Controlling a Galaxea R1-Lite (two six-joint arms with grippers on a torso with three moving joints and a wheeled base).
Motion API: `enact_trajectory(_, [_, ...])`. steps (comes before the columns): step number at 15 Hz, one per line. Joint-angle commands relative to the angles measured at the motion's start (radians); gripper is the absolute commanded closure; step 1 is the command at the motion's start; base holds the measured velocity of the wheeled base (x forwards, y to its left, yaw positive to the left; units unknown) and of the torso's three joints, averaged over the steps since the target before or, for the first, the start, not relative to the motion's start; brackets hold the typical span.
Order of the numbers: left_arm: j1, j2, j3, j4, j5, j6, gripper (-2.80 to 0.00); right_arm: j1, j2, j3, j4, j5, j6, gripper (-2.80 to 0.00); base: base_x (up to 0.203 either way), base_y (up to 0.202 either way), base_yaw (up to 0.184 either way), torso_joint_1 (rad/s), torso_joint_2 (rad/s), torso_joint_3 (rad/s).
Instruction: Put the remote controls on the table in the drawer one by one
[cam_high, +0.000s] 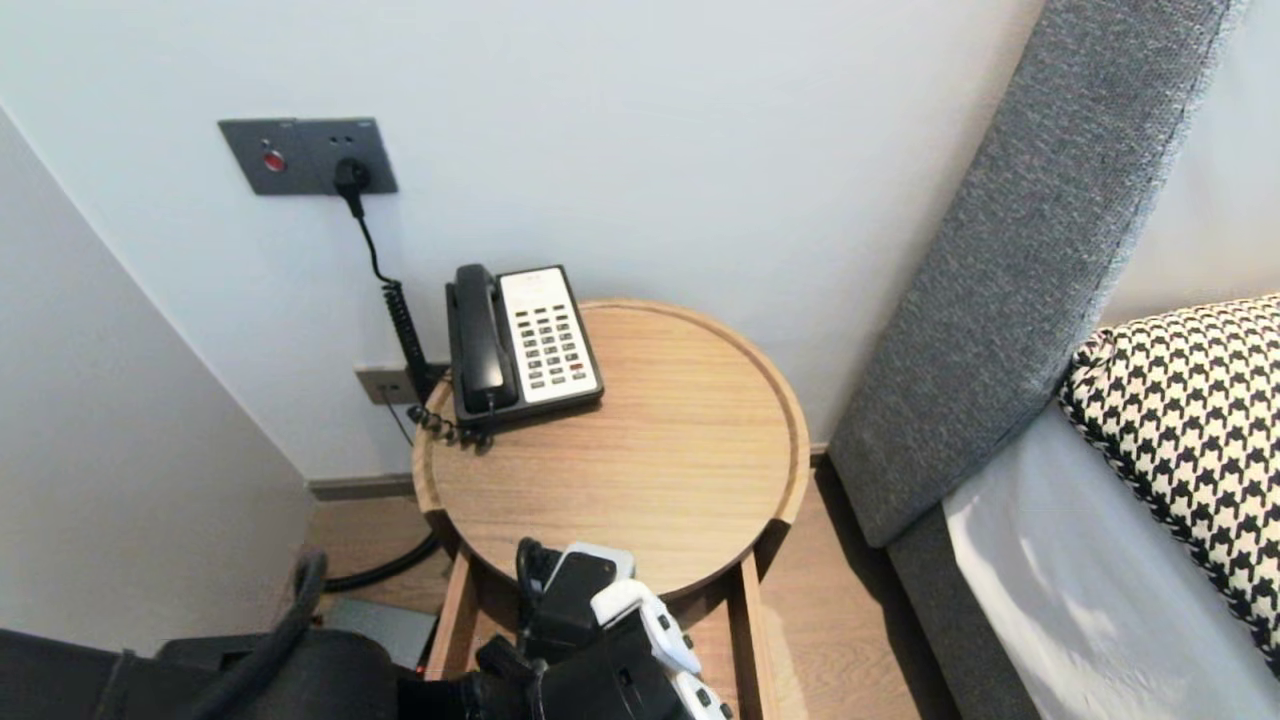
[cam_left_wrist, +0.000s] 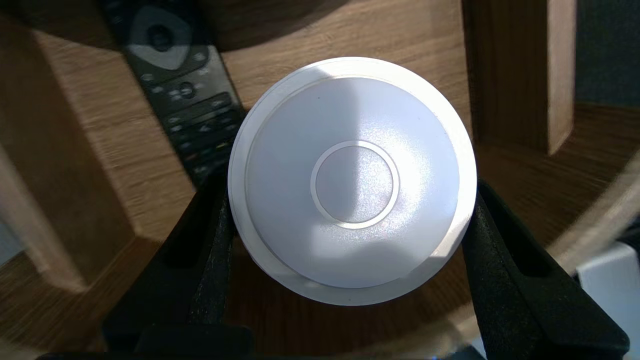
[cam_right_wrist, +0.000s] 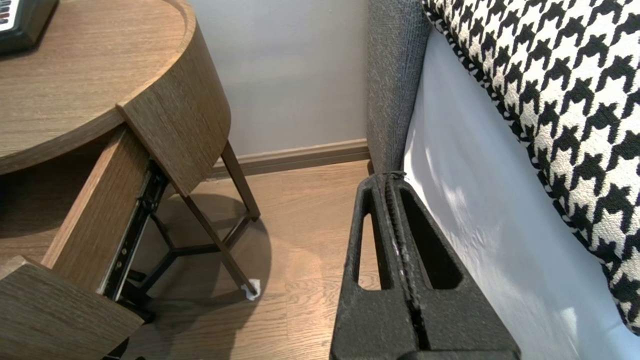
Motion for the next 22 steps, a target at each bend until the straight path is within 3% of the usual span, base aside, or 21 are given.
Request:
enact_trajectory(1, [-0.005,0.053,0.055,-0.093,0.004,-0.004,0.0,0.0,0.0,0.028,-0.001,0.0,0.0,0.0,0.0,0.0,0.0,0.0,0.0,0.0])
enact_trajectory(12, [-0.003,0.15,0.087,-0.294,0.0,0.025,0.0,0.0,0.001,0.028,-0.001,0.0,0.0,0.0,0.0,0.0,0.0,0.0,0.0,0.0])
enact_trajectory(22, [0.036,0.223,0.133,-0.448,-0.011,0.104,0.0,0.0,0.001,0.028,-0.001,0.0,0.0,0.0,0.0,0.0,0.0,0.0,0.0,0.0])
